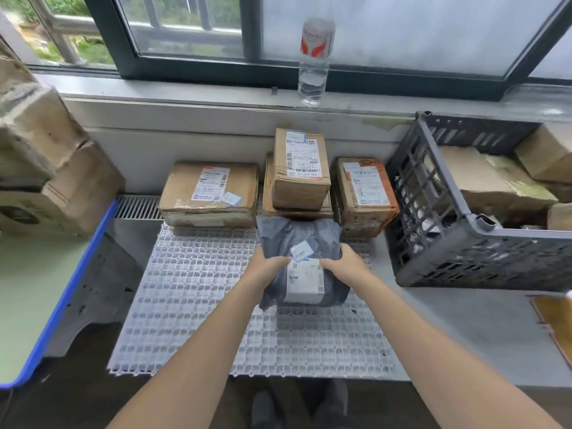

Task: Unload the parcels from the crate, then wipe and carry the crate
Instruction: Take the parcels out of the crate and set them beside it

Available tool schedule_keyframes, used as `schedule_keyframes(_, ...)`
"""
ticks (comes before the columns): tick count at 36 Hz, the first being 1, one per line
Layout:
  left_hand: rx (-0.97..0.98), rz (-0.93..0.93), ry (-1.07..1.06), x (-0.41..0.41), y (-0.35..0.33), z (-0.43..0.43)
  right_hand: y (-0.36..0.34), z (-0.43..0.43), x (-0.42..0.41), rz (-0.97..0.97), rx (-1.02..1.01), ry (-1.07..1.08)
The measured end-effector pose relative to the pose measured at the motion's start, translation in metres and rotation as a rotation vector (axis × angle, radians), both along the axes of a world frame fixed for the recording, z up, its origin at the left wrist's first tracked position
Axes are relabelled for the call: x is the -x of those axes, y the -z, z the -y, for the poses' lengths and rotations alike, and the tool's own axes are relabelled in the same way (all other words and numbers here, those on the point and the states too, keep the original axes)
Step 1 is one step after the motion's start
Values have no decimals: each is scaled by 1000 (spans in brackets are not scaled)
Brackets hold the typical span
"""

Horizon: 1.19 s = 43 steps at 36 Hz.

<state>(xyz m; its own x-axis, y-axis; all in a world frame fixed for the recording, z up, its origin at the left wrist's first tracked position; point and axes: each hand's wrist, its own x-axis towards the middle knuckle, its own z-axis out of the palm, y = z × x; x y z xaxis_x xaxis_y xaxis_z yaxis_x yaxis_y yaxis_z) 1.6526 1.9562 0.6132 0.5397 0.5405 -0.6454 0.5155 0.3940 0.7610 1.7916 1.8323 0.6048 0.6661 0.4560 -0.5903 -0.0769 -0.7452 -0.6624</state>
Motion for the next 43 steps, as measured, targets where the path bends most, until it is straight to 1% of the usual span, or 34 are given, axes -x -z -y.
schedule_keyframes(4,-42,-27,10,-5,-2,-1,-1,-1,-1,48,-17,-58)
schedule_keyframes(7,-125,-102,43,-7,0,-2,-3,-1,-2,51,-5,-96)
schedule_keyframes(9,-237,-154,55,-8,-3,-2,-5,0,-3,79,15,-95)
schedule_keyframes(12,-514,-208,68,-8,-13,-1,-13,3,-8,144,70,-90)
schedule_keyframes(14,-643,-166,87,-10,-22,1,-20,6,-12,189,62,-73)
schedule_keyframes(17,-729,-55,127,-17,-39,7,-34,12,-18,265,17,-53)
schedule_keyframes(20,-763,41,162,-29,-57,17,-53,17,-22,293,-43,-22)
schedule_keyframes(27,-729,261,208,-63,-94,43,-105,38,-29,407,-261,40)
schedule_keyframes(33,-776,404,235,-97,-129,69,-148,74,-49,577,-387,35)
schedule_keyframes(36,-803,452,242,-117,-142,83,-163,95,-67,674,-391,22)
schedule_keyframes(39,-804,500,255,-140,-153,101,-171,118,-89,732,-413,10)
schedule_keyframes(43,-853,516,284,-173,-163,134,-174,154,-123,818,-397,-9)
